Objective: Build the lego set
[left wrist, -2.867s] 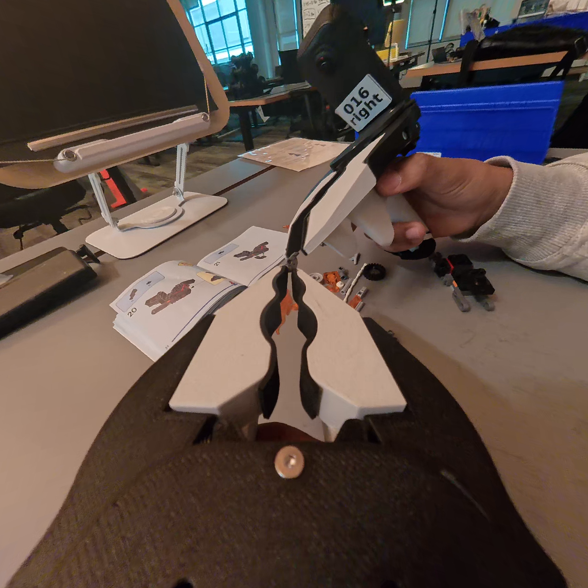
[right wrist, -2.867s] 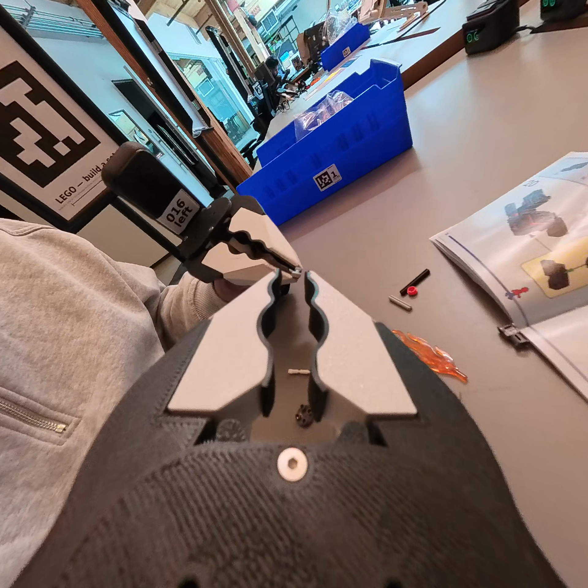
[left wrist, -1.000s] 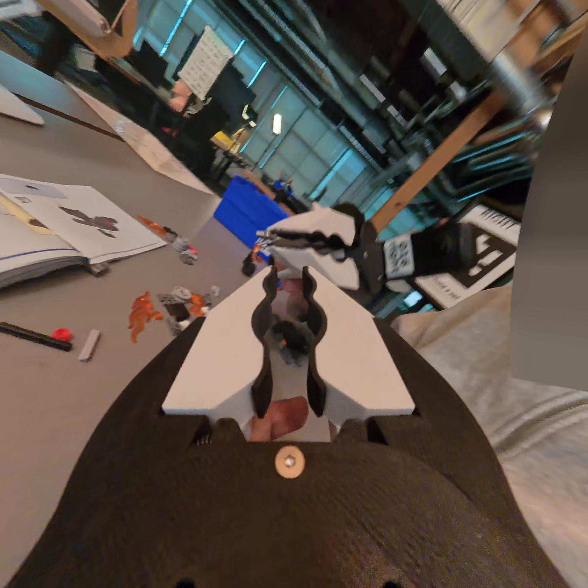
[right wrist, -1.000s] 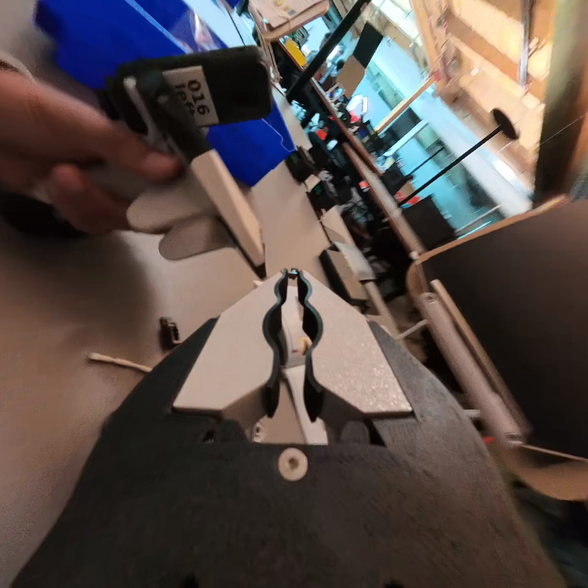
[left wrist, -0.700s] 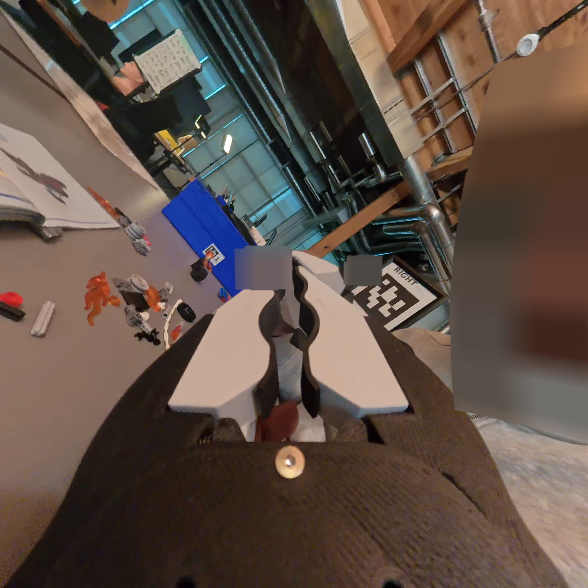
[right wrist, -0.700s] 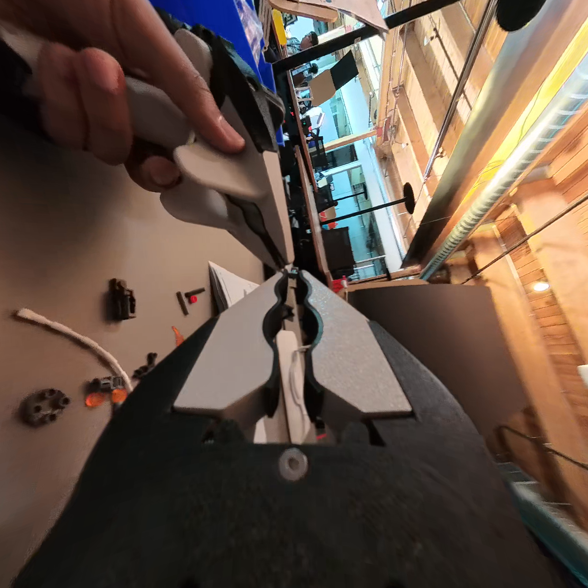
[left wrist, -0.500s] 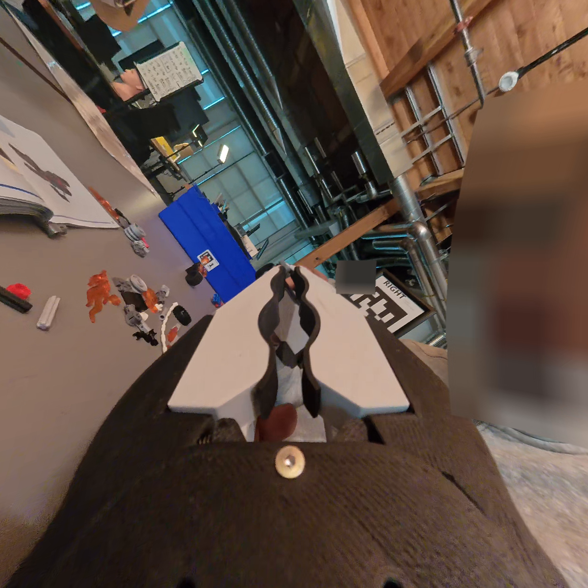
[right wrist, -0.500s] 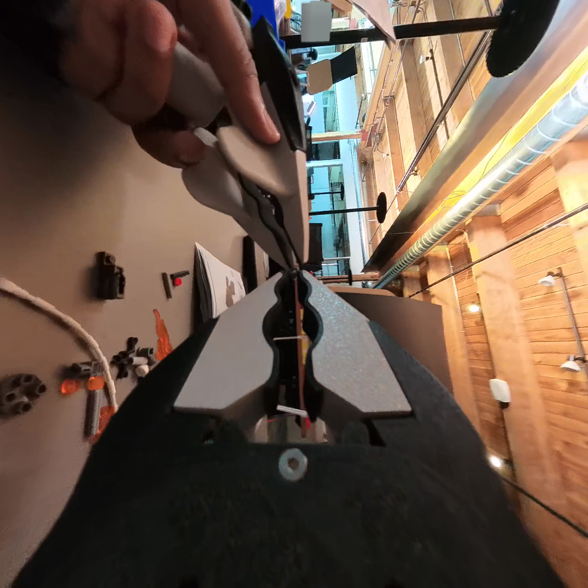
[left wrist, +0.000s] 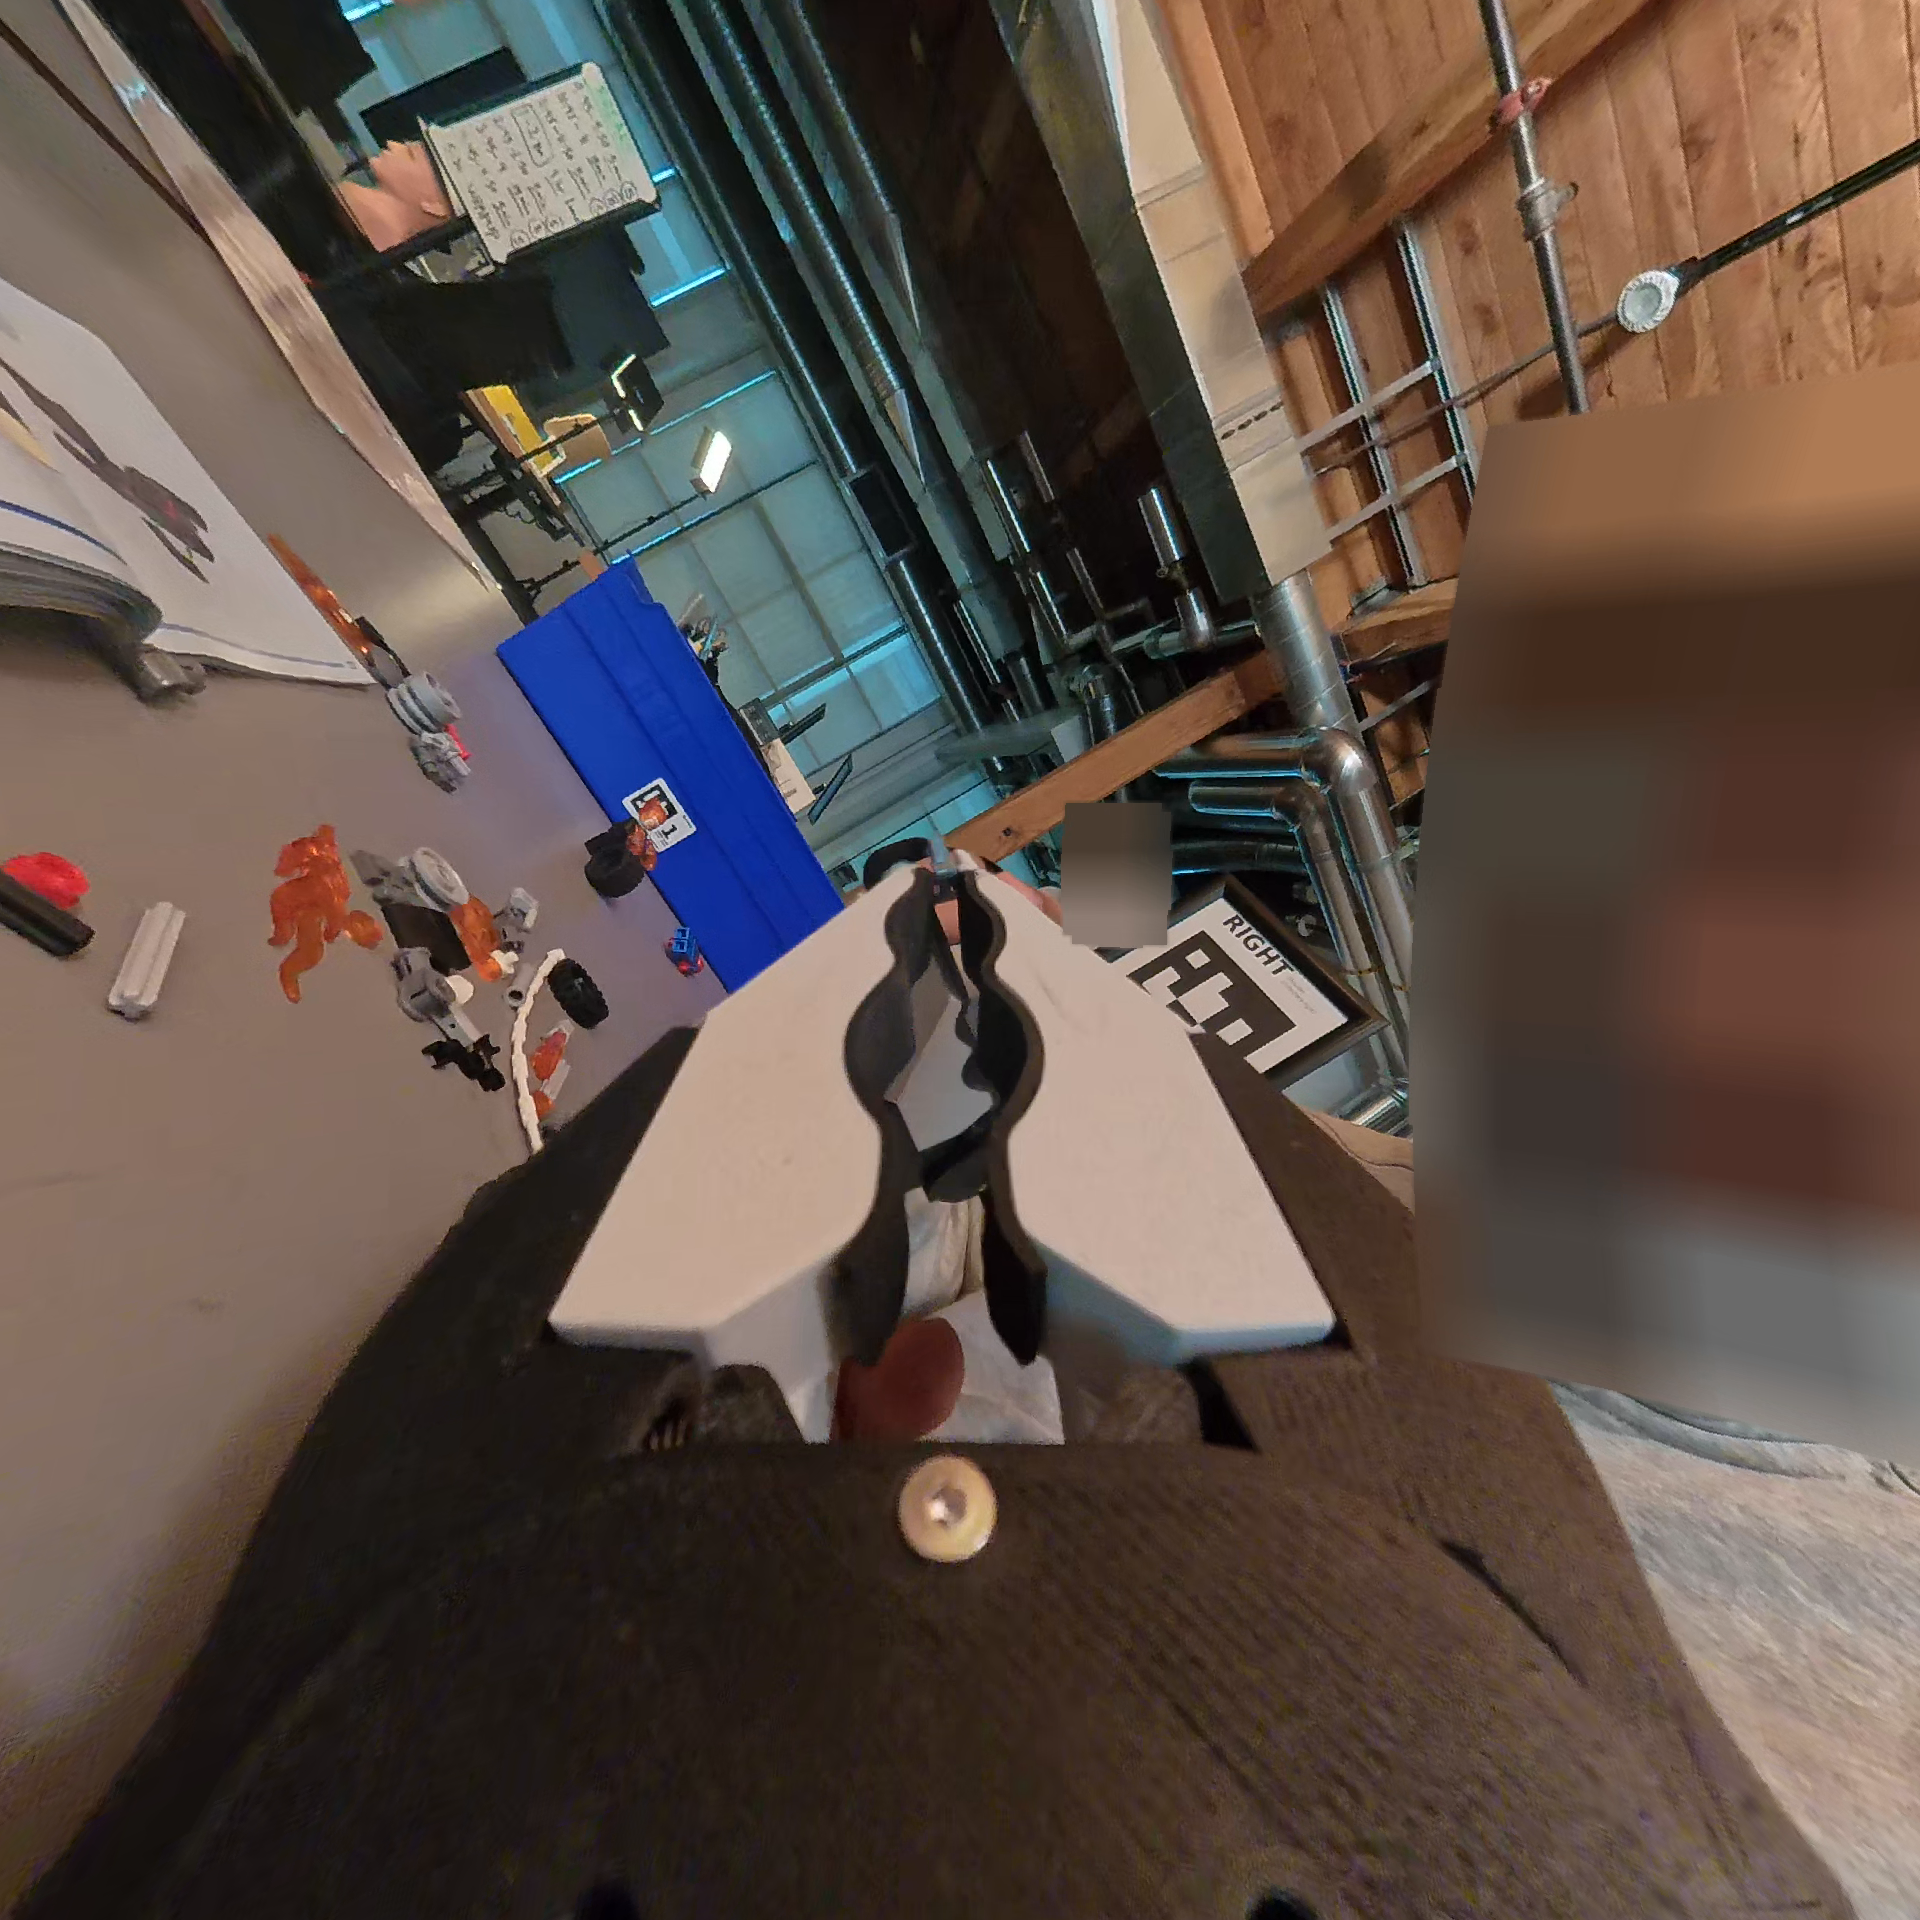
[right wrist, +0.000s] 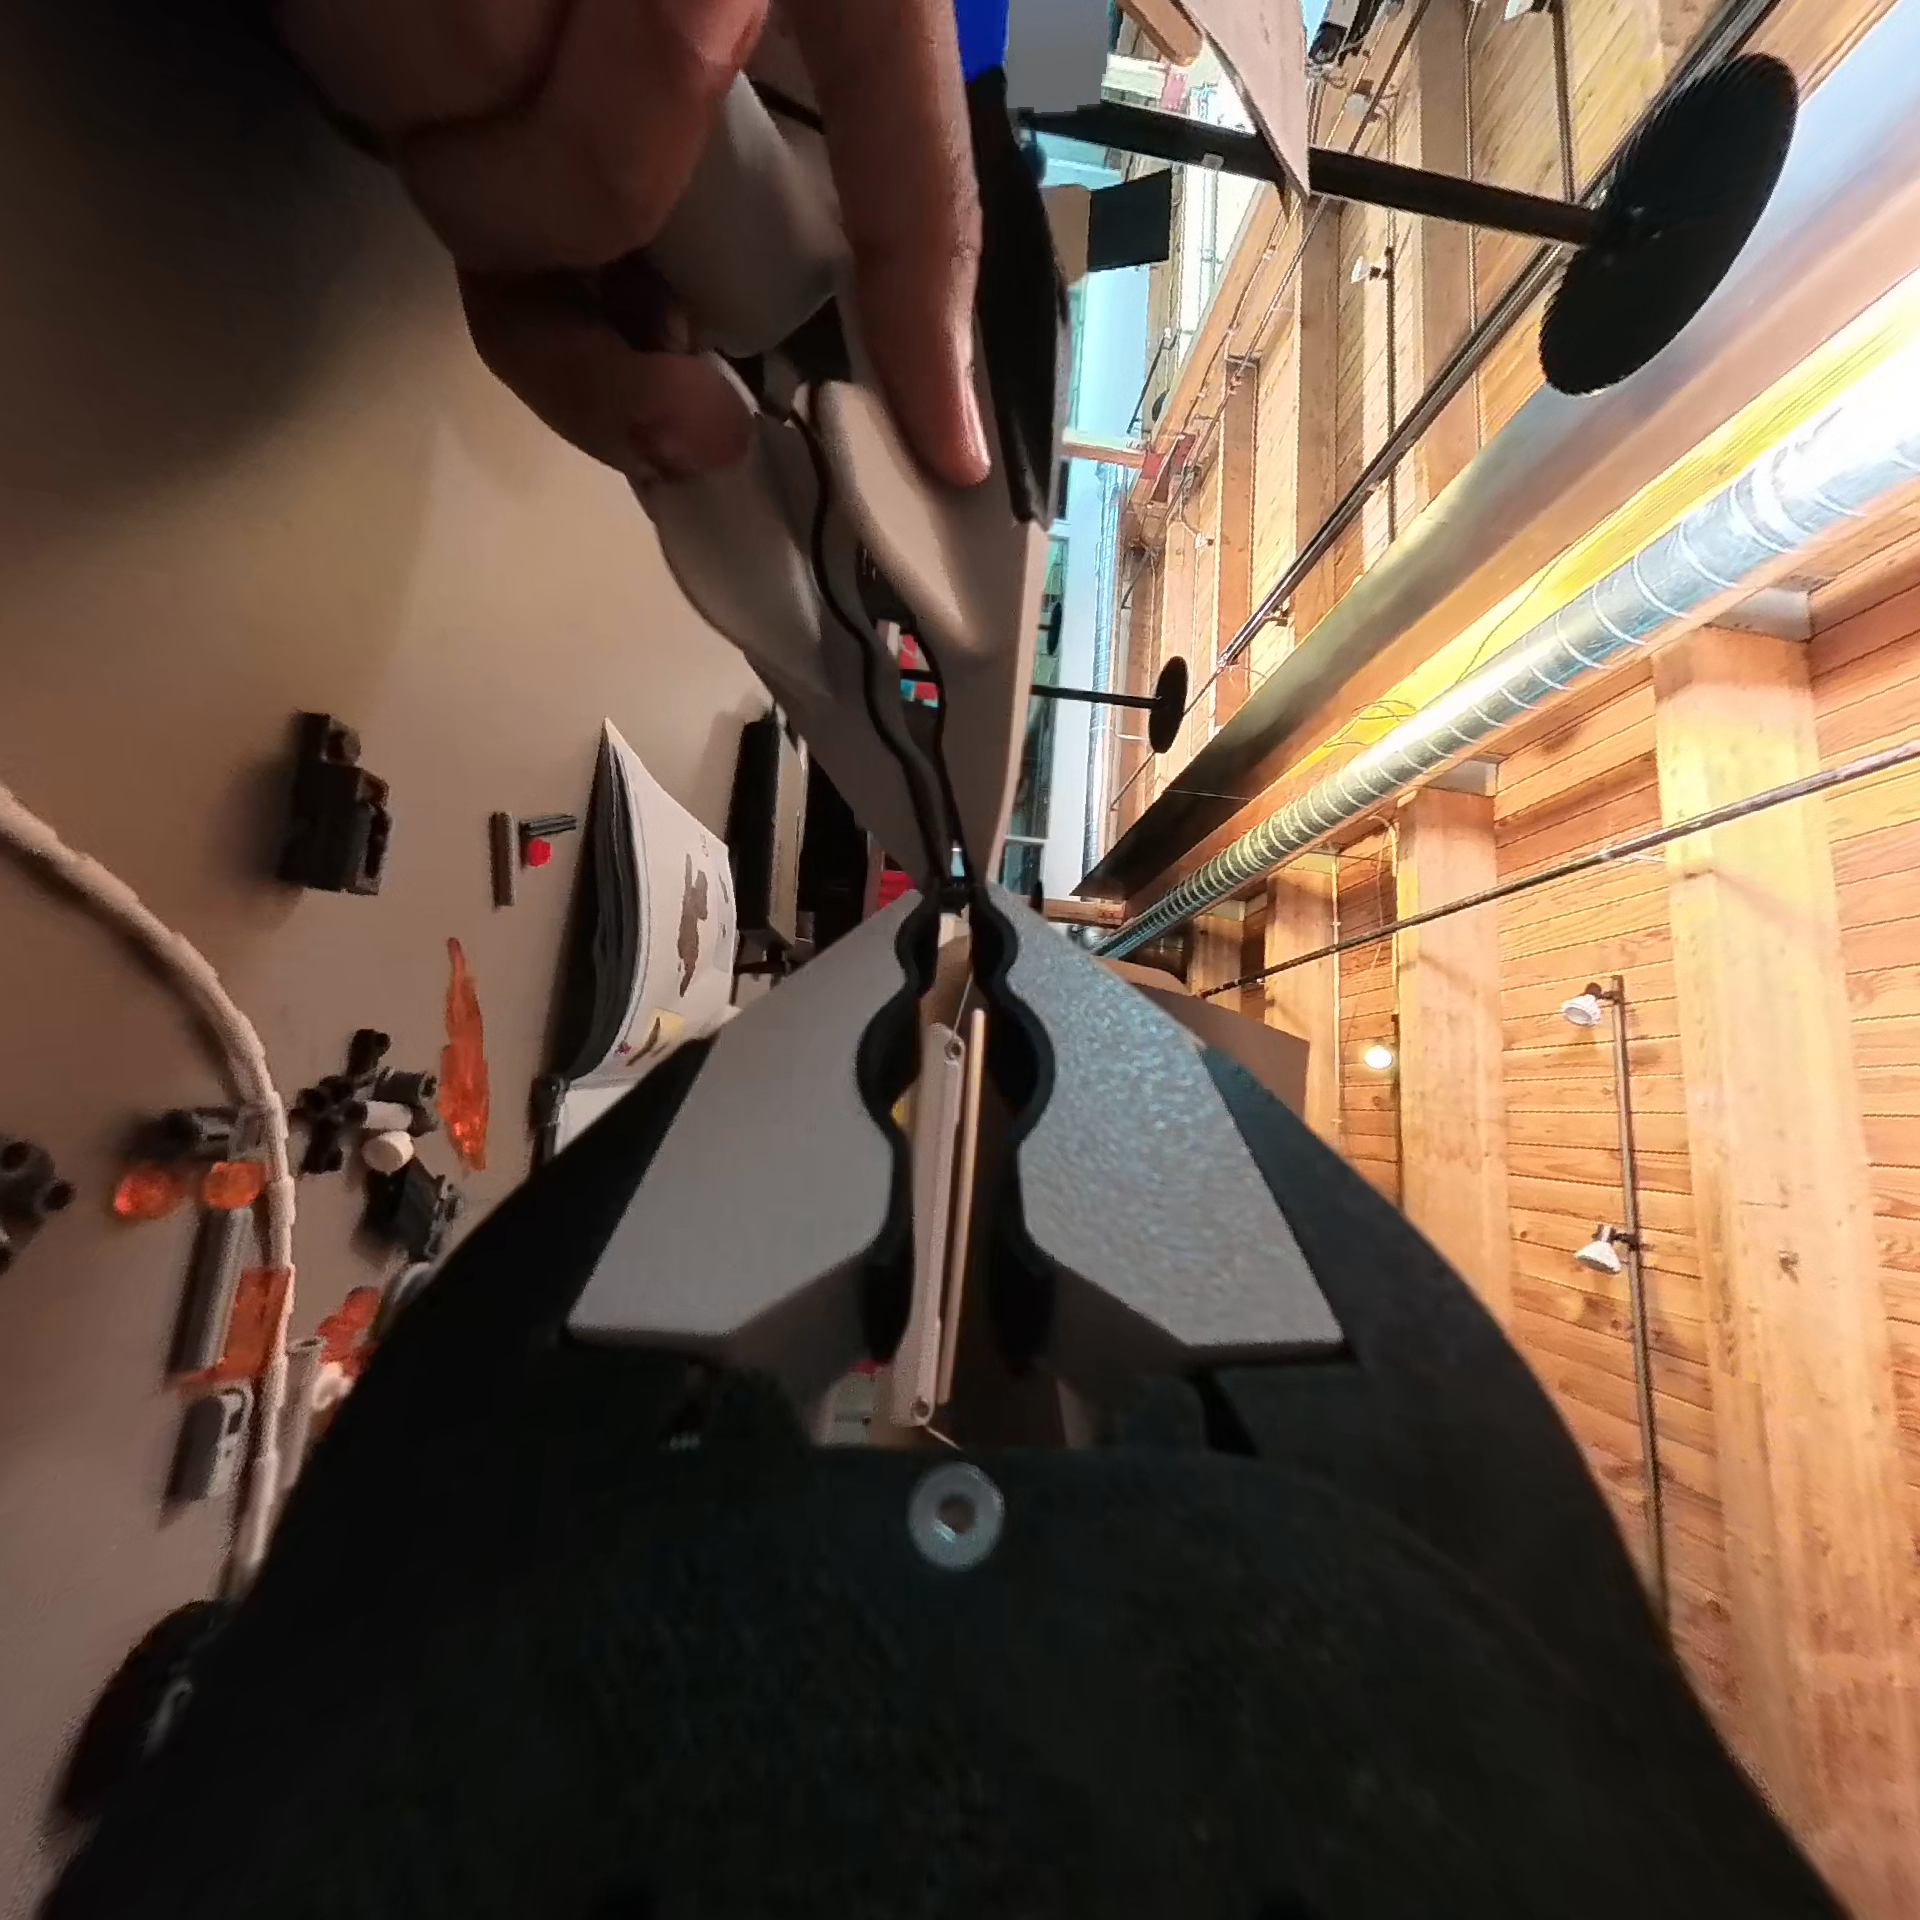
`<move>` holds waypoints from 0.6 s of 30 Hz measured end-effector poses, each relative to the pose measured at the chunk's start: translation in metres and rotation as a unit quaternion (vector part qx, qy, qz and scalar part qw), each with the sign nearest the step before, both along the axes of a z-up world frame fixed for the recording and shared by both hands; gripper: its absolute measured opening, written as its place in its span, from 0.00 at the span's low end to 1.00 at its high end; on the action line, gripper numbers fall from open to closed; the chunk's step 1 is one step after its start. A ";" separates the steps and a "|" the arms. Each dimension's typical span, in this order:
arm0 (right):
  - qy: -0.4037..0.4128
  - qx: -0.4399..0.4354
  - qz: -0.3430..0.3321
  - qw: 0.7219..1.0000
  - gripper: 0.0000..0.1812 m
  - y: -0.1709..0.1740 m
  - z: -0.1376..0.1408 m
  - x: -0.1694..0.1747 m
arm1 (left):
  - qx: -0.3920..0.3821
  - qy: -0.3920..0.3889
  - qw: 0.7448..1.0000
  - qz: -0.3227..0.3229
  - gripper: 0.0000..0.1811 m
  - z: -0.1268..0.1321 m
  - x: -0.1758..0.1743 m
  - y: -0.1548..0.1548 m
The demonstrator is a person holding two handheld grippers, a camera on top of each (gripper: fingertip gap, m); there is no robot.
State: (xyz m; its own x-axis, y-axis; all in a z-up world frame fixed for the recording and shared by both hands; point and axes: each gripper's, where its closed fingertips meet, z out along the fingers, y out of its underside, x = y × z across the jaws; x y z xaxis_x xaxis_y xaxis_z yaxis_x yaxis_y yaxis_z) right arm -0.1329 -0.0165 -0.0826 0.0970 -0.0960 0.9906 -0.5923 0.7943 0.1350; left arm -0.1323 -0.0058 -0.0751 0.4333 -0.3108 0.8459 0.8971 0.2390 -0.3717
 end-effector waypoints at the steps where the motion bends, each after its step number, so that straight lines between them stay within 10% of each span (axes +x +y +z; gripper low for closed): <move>1: 0.006 0.005 0.001 1.000 0.02 0.000 0.000 0.000 | 0.001 -0.002 1.000 -0.002 0.02 0.000 0.000 0.000; 10: -0.009 0.000 0.006 1.000 0.02 -0.002 -0.003 0.000 | -0.013 0.013 1.000 0.013 0.01 -0.001 -0.002 -0.003; 18: -0.180 -0.127 0.046 0.974 0.00 0.006 0.001 -0.003 | -0.049 0.049 0.996 0.050 0.00 -0.003 -0.008 -0.008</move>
State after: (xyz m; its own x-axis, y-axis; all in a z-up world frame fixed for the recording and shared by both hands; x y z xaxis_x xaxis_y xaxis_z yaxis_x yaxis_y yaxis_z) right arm -0.1358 -0.0105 -0.0814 -0.2654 0.1501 0.9524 -0.6345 0.7165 -0.2898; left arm -0.1403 -0.0138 -0.0781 0.5400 -0.1796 0.8223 0.8288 0.2838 -0.4822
